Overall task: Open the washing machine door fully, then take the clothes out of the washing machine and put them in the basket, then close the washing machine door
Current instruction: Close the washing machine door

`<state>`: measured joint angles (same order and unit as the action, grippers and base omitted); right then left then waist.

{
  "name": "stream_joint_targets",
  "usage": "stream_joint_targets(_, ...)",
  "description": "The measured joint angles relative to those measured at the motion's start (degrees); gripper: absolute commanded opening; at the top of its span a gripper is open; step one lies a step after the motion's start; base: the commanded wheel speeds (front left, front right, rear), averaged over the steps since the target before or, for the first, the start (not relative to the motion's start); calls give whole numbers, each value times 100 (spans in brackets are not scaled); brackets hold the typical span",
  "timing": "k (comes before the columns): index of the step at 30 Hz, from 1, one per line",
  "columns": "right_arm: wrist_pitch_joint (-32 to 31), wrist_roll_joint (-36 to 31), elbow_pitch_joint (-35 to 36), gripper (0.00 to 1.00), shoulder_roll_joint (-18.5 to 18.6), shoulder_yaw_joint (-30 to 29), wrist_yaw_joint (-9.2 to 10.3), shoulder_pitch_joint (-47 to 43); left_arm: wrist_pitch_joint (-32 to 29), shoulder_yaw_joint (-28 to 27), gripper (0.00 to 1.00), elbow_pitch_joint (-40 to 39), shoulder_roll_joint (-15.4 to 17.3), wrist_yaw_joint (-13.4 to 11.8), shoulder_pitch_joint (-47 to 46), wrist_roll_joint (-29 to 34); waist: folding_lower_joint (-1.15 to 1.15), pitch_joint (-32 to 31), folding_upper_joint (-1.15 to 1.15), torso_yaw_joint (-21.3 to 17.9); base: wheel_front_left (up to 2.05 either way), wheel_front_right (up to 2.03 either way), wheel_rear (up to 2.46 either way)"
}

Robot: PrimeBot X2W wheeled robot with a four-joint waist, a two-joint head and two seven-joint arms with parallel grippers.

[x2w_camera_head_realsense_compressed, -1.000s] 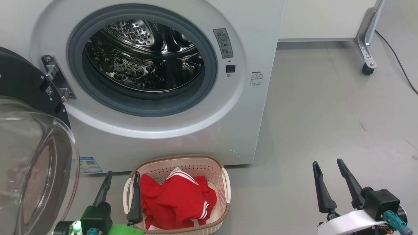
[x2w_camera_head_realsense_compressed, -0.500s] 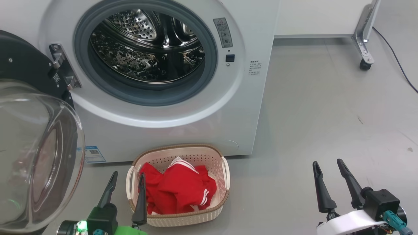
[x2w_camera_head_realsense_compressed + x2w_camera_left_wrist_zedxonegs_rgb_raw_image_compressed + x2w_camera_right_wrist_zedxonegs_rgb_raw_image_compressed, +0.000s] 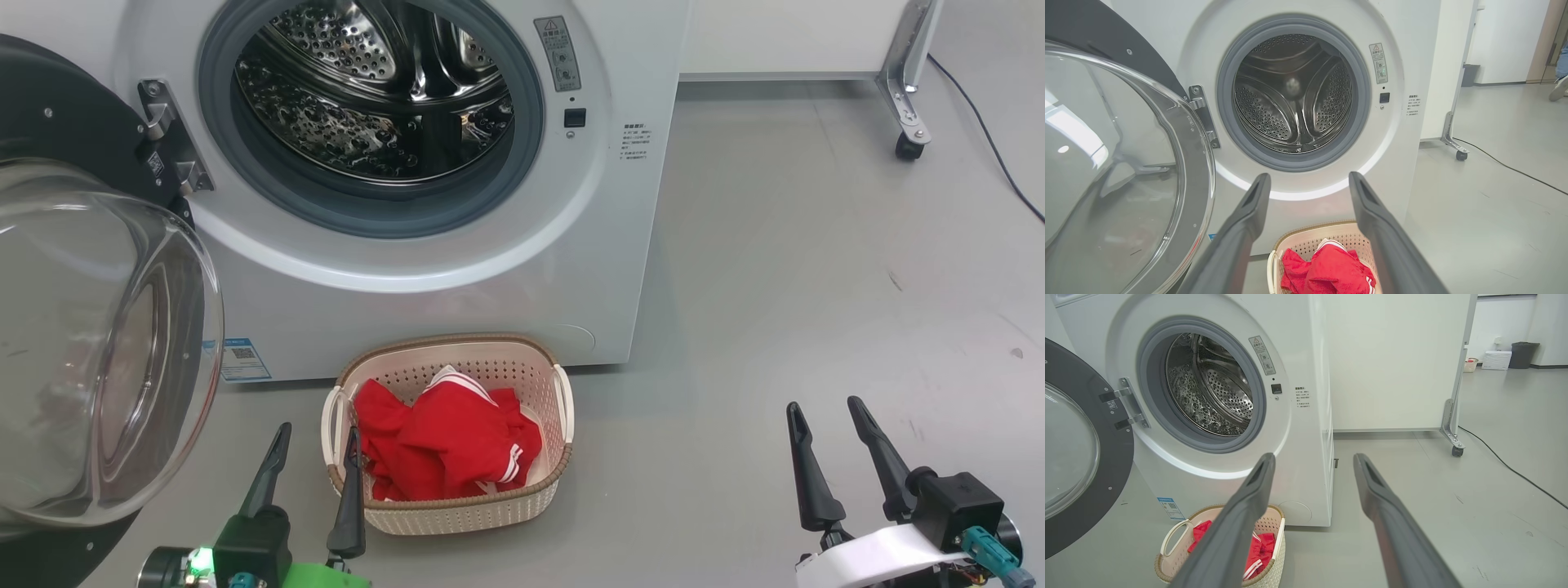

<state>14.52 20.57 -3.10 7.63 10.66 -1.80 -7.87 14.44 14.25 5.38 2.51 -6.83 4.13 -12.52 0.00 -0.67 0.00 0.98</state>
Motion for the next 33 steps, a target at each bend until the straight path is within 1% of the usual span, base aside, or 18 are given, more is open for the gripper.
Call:
stream_joint_targets(20, 0, -25, 4, 100, 9, -89, 1, -4, 0, 80, 100, -10, 5, 0, 2, -3, 0, -4, 0, 106, -9, 9, 0)
stream_joint_targets(24, 0, -26, 41, 100, 19, -142, 3, -90, 0, 141, 100, 4, 5, 0, 1, -1, 0, 1, 0, 199, 0, 0, 0)
stream_joint_targets(27, 0, -26, 62, 100, 19, -156, 43, -113, 0, 175, 100, 31, 7, 0, 1, -2, 0, 9, 0, 261, 0, 0, 0)
stream_joint_targets(33, 0, -29, 127, 100, 52, -194, 43, -180, 0, 207, 100, 64, 8, 0, 1, -2, 0, 38, 0, 529, 0, 0, 0)
